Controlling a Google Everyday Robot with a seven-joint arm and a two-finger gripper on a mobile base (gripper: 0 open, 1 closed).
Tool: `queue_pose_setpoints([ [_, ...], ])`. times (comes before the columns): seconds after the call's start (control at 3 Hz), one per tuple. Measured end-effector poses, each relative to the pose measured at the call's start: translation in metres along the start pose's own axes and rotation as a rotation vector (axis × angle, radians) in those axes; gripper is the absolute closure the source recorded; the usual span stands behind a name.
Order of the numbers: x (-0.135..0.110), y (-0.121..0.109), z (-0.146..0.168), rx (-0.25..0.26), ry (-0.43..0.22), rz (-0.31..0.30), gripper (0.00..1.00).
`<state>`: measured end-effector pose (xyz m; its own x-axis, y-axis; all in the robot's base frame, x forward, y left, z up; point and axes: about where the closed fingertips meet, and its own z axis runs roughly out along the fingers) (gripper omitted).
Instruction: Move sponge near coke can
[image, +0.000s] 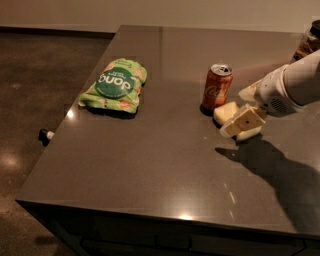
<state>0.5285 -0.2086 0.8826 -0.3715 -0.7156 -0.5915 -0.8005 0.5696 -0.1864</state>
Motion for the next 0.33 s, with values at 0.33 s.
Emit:
queue_pose_setpoints([
  [0.33,-0.0002,0.0,0.0,0.001,0.0,0.0,0.0],
])
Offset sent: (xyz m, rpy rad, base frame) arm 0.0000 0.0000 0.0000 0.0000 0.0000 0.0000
